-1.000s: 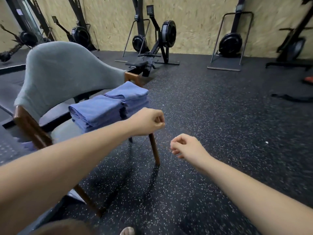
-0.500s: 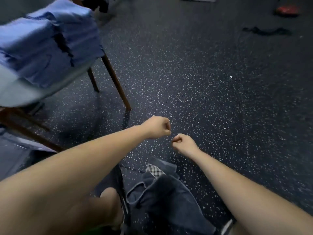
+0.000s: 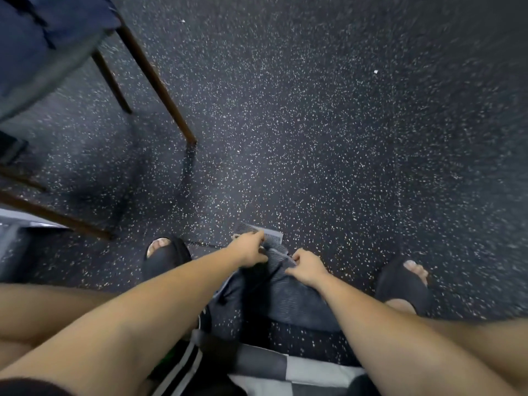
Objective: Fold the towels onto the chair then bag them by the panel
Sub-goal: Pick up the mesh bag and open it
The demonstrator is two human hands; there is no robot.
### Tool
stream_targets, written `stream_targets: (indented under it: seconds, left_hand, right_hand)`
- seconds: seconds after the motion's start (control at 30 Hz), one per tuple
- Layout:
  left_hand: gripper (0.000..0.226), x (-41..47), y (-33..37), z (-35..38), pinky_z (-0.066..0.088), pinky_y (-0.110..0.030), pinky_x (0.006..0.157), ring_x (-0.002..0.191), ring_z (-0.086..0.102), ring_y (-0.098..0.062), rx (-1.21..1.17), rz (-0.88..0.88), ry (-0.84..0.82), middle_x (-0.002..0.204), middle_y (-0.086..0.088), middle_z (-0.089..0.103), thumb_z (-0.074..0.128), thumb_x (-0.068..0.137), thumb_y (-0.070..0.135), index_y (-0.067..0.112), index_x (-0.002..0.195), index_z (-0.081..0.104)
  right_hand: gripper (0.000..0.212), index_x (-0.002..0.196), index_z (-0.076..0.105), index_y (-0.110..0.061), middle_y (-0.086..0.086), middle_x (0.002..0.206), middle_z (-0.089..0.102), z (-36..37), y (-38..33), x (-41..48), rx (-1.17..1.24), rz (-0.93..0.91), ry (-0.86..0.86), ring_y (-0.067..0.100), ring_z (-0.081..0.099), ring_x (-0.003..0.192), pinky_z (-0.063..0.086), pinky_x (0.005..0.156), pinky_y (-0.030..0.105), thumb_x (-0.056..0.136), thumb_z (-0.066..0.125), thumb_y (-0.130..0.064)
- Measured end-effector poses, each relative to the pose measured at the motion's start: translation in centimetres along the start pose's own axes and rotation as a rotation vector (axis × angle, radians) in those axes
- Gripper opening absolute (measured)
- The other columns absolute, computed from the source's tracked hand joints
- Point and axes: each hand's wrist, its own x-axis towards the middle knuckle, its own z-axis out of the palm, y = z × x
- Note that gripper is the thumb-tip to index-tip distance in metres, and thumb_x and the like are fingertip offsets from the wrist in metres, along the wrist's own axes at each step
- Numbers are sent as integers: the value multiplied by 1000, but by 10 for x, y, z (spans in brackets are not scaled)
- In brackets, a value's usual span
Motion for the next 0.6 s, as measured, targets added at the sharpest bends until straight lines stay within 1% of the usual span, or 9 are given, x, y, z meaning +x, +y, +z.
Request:
stream_targets:
  seconds: [0.07,0.13,0.2,0.23,0.3,0.37,0.43,0.5,0.6]
  left_hand:
    - [65,-1,0,10,49,-43,108,128,62,-30,-65,-13,23,138,-4,67,80,92,37,19,147,49]
    - [66,-2,2,14,49,-35,104,127,64,-28,-120,-28,40,134,-4,71,82,92,29,21,149,50]
    - [68,0,4,11,49,-31,99,123,66,-25,-155,-34,40,129,-3,72,87,88,26,23,147,53]
    - [67,0,5,7,51,-31,99,121,67,-25,-159,-29,40,126,-2,72,89,86,25,25,144,55]
    - [57,0,6,-8,54,-34,98,116,67,-23,-136,7,46,122,-1,72,89,84,22,26,135,64]
    - [41,-2,6,-28,55,-30,95,110,70,-19,-103,46,67,117,0,75,89,84,19,24,122,73]
    - [32,-5,6,-51,55,-26,93,103,72,-16,-82,74,94,108,3,77,91,84,21,22,114,77]
    - [32,-11,7,-78,54,-23,89,97,70,-13,-75,91,124,101,6,74,91,85,22,21,114,78]
    - [32,-22,11,-123,48,-20,83,93,65,-8,-70,114,200,99,9,71,91,85,23,21,114,77]
  right_hand:
    - [32,94,60,-28,-6,97,74,9,13,3,37,33,-3,21,71,92,58,87,38,81,85,-43]
    - [28,90,62,-26,-7,90,74,12,17,5,79,34,-12,20,71,89,58,87,39,85,85,-41]
    - [23,88,65,-22,-8,82,70,7,14,5,113,2,9,19,68,83,53,81,34,91,81,-38]
    - [21,86,65,-21,-9,78,66,2,9,3,130,-23,25,17,63,79,49,76,33,95,79,-35]
    - [17,86,66,-22,-10,75,61,-11,0,1,150,-85,63,14,56,75,42,70,32,99,74,-30]
    - [14,88,68,-24,-9,76,63,-29,-11,-1,165,-137,109,14,56,76,43,72,31,100,71,-29]
    - [12,89,69,-27,-5,82,70,-51,-25,-3,182,-186,153,16,60,79,46,77,32,100,69,-30]
    - [12,91,69,-29,-1,87,74,-76,-42,-6,190,-239,181,18,65,81,49,77,33,102,67,-32]
    - [12,94,69,-31,-2,92,75,-119,-69,-16,172,-310,204,19,69,87,51,77,32,105,64,-34]
